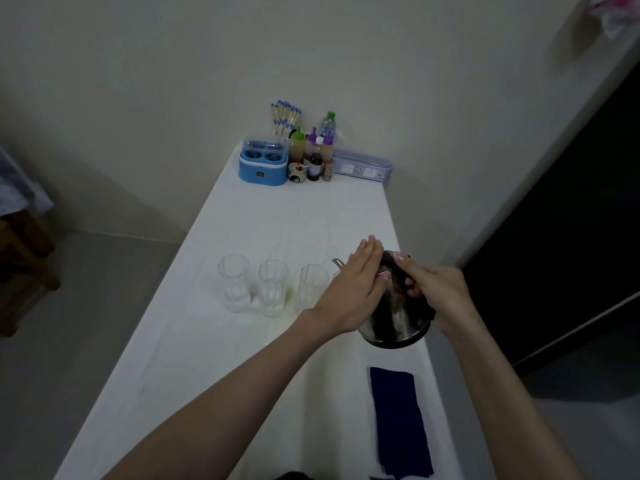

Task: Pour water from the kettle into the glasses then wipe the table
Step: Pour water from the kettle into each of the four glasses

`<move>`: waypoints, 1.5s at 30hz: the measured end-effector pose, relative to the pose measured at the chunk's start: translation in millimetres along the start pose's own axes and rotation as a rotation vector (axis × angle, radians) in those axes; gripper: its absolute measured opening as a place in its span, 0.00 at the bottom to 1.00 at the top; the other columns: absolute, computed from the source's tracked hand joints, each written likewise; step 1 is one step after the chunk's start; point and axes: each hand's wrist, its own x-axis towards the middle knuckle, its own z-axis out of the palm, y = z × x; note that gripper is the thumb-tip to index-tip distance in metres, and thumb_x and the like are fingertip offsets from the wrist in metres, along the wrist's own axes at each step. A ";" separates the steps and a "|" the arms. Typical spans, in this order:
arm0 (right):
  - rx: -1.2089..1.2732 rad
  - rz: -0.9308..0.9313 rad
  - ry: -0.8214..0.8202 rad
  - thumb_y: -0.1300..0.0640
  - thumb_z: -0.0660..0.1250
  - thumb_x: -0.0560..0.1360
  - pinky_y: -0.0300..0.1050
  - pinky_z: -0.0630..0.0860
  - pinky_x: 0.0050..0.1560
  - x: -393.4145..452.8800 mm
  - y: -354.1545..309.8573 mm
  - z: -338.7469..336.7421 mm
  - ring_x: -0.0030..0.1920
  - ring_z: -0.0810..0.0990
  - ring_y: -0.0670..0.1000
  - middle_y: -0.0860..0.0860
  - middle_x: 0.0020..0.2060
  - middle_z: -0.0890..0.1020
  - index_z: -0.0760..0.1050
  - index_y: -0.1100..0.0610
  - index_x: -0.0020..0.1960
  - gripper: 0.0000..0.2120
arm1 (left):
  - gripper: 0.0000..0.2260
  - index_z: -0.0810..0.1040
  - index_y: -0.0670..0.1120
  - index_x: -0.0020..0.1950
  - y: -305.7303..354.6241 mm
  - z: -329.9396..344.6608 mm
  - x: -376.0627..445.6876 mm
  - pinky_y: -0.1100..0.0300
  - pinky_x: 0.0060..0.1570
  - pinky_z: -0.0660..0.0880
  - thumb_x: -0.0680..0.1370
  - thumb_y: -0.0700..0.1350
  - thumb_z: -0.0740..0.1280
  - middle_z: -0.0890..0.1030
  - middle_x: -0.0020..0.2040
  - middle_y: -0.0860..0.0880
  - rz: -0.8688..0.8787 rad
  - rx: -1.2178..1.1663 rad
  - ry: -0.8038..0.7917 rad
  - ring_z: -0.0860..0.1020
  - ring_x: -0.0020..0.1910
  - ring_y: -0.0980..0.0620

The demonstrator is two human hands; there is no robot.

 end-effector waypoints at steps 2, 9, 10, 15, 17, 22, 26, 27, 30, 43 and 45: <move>0.102 0.030 -0.010 0.42 0.80 0.63 0.46 0.74 0.41 -1.4 3.3 -4.0 0.29 0.74 0.49 0.50 0.27 0.79 0.80 0.59 0.32 0.21 | 0.26 0.47 0.42 0.79 3.5 0.0 3.5 0.63 0.74 0.38 0.84 0.50 0.50 0.46 0.80 0.47 0.037 0.048 -0.001 0.42 0.78 0.55; 0.209 0.079 -0.016 0.51 0.78 0.70 0.36 0.73 0.30 -7.7 3.9 -22.1 0.28 0.72 0.47 0.51 0.28 0.75 0.78 0.60 0.35 0.15 | 0.25 0.49 0.40 0.78 20.5 9.5 14.8 0.62 0.73 0.38 0.84 0.49 0.50 0.49 0.80 0.44 0.099 0.106 -0.012 0.44 0.79 0.51; 0.193 0.068 -0.012 0.52 0.78 0.70 0.35 0.72 0.28 -6.2 4.9 -25.3 0.27 0.71 0.47 0.52 0.28 0.75 0.78 0.61 0.36 0.15 | 0.25 0.49 0.40 0.78 21.1 12.0 14.8 0.62 0.73 0.38 0.84 0.49 0.50 0.49 0.80 0.44 0.096 0.098 -0.022 0.44 0.78 0.51; -0.015 0.006 0.044 0.46 0.81 0.65 0.44 0.75 0.38 4.9 8.9 -36.9 0.31 0.76 0.50 0.52 0.29 0.80 0.82 0.63 0.36 0.19 | 0.26 0.46 0.41 0.78 20.6 24.4 11.3 0.63 0.73 0.38 0.84 0.49 0.50 0.47 0.80 0.45 0.056 0.026 -0.080 0.43 0.78 0.52; -0.089 -0.015 0.051 0.44 0.81 0.64 0.45 0.77 0.41 8.1 8.0 -39.6 0.32 0.78 0.50 0.51 0.29 0.81 0.83 0.62 0.35 0.20 | 0.26 0.45 0.42 0.78 20.9 29.0 10.6 0.64 0.72 0.38 0.84 0.50 0.49 0.47 0.80 0.46 0.026 -0.016 -0.092 0.43 0.78 0.53; -0.254 -0.077 0.036 0.42 0.79 0.66 0.41 0.75 0.36 9.0 -2.3 -41.0 0.31 0.79 0.49 0.52 0.29 0.82 0.83 0.63 0.35 0.22 | 0.26 0.45 0.43 0.79 20.6 34.7 9.7 0.61 0.75 0.42 0.84 0.51 0.49 0.48 0.80 0.48 -0.053 -0.116 -0.090 0.44 0.78 0.54; -0.311 -0.106 0.016 0.43 0.78 0.68 0.41 0.74 0.35 9.3 -9.5 -39.8 0.30 0.79 0.49 0.54 0.30 0.82 0.83 0.66 0.37 0.24 | 0.26 0.46 0.44 0.79 19.8 35.6 9.9 0.60 0.76 0.44 0.84 0.52 0.49 0.48 0.80 0.49 -0.075 -0.150 -0.078 0.44 0.78 0.55; -0.330 -0.117 0.017 0.43 0.78 0.68 0.42 0.75 0.36 9.5 -10.7 -39.6 0.30 0.79 0.49 0.54 0.29 0.82 0.83 0.66 0.37 0.24 | 0.26 0.46 0.44 0.79 19.3 35.6 9.9 0.59 0.76 0.45 0.84 0.53 0.49 0.49 0.80 0.49 -0.078 -0.156 -0.074 0.45 0.78 0.55; -0.372 -0.145 0.022 0.42 0.78 0.67 0.43 0.77 0.39 11.3 -13.3 -40.1 0.31 0.80 0.50 0.53 0.28 0.82 0.83 0.64 0.34 0.23 | 0.26 0.47 0.44 0.79 19.3 35.7 10.0 0.59 0.76 0.45 0.84 0.53 0.49 0.49 0.80 0.49 -0.080 -0.176 -0.063 0.45 0.78 0.55; -0.538 -0.233 0.010 0.37 0.77 0.65 0.51 0.82 0.45 12.8 -34.0 -43.1 0.38 0.85 0.58 0.58 0.32 0.85 0.83 0.64 0.34 0.27 | 0.26 0.46 0.47 0.79 25.1 38.6 12.5 0.64 0.74 0.44 0.84 0.53 0.49 0.48 0.80 0.52 -0.089 -0.263 0.014 0.46 0.78 0.58; -0.555 -0.237 0.008 0.36 0.77 0.65 0.51 0.82 0.44 13.7 -35.7 -42.9 0.37 0.85 0.58 0.59 0.31 0.85 0.83 0.64 0.34 0.28 | 0.26 0.47 0.48 0.79 24.1 39.4 13.3 0.65 0.73 0.44 0.84 0.53 0.49 0.49 0.80 0.52 -0.087 -0.269 0.023 0.46 0.78 0.58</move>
